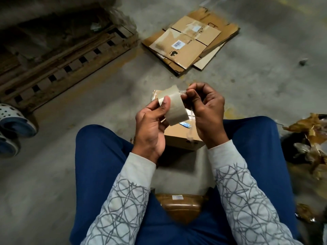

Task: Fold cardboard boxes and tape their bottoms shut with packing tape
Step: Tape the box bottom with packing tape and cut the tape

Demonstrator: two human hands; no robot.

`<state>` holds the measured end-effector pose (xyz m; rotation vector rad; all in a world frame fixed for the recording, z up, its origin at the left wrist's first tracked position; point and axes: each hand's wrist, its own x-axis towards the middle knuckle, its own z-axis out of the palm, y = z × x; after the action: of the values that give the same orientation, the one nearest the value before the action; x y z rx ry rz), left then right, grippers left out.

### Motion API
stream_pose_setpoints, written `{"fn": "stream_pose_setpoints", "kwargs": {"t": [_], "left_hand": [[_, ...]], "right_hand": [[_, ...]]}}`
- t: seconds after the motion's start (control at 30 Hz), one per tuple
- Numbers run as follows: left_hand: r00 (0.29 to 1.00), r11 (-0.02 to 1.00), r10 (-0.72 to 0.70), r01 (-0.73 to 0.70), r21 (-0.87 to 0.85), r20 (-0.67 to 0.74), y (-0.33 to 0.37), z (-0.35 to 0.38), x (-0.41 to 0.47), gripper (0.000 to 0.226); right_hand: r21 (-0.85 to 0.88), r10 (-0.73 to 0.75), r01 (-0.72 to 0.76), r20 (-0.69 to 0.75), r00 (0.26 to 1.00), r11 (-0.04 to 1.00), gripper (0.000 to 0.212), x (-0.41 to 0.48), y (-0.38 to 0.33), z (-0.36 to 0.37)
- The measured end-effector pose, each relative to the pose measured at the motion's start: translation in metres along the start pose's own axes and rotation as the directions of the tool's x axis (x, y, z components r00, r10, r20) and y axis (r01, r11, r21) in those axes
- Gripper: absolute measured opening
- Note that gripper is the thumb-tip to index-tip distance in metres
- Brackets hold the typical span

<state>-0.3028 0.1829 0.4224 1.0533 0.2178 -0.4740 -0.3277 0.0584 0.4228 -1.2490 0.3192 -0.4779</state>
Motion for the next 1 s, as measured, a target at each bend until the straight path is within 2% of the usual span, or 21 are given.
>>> {"fn": "stream_pose_setpoints", "kwargs": {"t": [0.1, 0.2, 0.33, 0.4, 0.53, 0.73, 0.83, 1.0], "left_hand": [[0.992, 0.993, 0.117, -0.116, 0.009, -0.055, -0.004, 0.007, -0.003, 0.044], [0.975, 0.978, 0.206, -0.203, 0.037, -0.086, -0.009, 0.012, -0.006, 0.028], [0.946, 0.942, 0.319, -0.31, 0.132, -0.053, -0.014, 0.011, -0.01, 0.015], [0.934, 0.92, 0.357, -0.347, 0.181, -0.027, -0.016, 0.009, -0.012, 0.02], [0.924, 0.902, 0.381, -0.374, 0.217, 0.007, -0.017, 0.003, -0.019, 0.036], [0.914, 0.901, 0.406, -0.395, 0.177, -0.026, -0.014, -0.001, -0.016, 0.032], [0.895, 0.883, 0.445, -0.434, 0.18, -0.024, -0.011, -0.004, -0.016, 0.03], [0.883, 0.87, 0.462, -0.469, 0.152, 0.081, -0.008, -0.011, -0.015, 0.033]], "right_hand": [[0.143, 0.064, -0.051, -0.087, 0.994, 0.988, 0.016, -0.002, 0.003, 0.007], [0.228, 0.105, -0.072, -0.135, 0.985, 0.971, 0.018, -0.003, 0.003, 0.011], [0.228, 0.117, -0.068, -0.209, 0.971, 0.971, 0.021, -0.004, -0.001, 0.013], [0.21, 0.11, -0.058, -0.242, 0.964, 0.976, 0.022, 0.0, -0.006, 0.011], [0.28, 0.134, -0.044, -0.31, 0.941, 0.959, 0.021, 0.017, -0.015, -0.003], [0.481, 0.267, -0.112, -0.266, 0.926, 0.869, 0.023, 0.017, -0.006, -0.007], [0.461, 0.218, -0.074, -0.267, 0.939, 0.884, 0.021, 0.015, -0.003, -0.006], [0.383, 0.13, -0.005, -0.3, 0.945, 0.924, 0.024, 0.023, -0.005, -0.009]]}}
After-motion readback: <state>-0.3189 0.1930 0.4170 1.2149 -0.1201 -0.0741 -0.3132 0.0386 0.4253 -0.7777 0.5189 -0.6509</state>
